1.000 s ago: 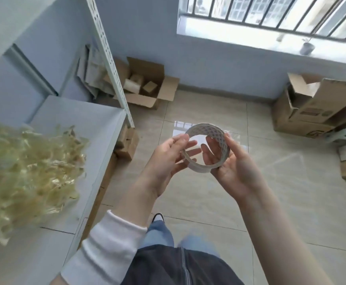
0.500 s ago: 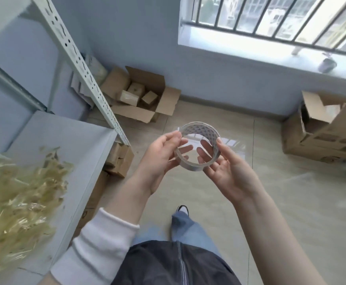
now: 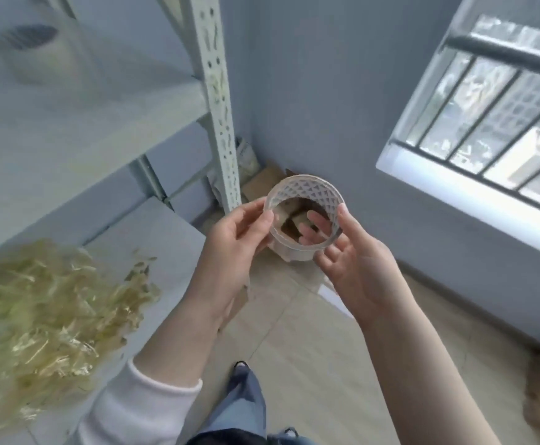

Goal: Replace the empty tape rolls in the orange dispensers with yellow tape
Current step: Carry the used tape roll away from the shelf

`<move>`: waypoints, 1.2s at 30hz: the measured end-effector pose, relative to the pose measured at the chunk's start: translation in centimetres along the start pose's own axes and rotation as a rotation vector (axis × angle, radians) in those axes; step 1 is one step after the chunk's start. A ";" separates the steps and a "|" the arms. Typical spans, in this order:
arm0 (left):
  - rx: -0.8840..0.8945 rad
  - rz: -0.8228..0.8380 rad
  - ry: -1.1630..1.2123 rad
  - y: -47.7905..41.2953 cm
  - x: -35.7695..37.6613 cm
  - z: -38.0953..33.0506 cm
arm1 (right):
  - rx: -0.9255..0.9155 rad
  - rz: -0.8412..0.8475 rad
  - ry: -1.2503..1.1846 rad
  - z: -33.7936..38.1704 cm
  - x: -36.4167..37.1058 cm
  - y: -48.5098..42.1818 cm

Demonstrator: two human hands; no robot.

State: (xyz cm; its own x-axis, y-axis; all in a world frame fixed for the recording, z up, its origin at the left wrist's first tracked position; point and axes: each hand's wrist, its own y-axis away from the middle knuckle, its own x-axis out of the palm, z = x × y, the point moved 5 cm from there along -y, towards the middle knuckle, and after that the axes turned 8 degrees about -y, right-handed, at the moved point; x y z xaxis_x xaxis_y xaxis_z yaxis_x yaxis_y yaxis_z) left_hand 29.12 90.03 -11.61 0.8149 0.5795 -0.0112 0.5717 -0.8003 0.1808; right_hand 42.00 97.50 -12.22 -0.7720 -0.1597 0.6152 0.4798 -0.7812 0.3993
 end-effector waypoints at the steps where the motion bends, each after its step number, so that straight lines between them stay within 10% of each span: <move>1: 0.022 -0.046 0.008 -1.1 -1.4 -0.9 | 0.004 0.041 0.025 0.1 1.9 -1.0; 23: 0.281 -0.928 0.057 -7.4 -26.0 -10.0 | 0.206 0.774 0.416 -9.8 33.7 -12.6; 36: 0.114 -0.849 -0.120 -10.8 -32.8 -10.1 | 0.171 0.879 0.773 -14.1 40.3 -14.6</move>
State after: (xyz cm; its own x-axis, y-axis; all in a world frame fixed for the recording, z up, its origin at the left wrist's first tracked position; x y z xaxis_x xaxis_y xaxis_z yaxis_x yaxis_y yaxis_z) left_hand -4.77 81.22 -3.26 0.1082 0.9731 -0.2033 0.9924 -0.1178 -0.0354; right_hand -2.00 93.96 -2.78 -0.1679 -0.9706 0.1728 0.9761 -0.1391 0.1667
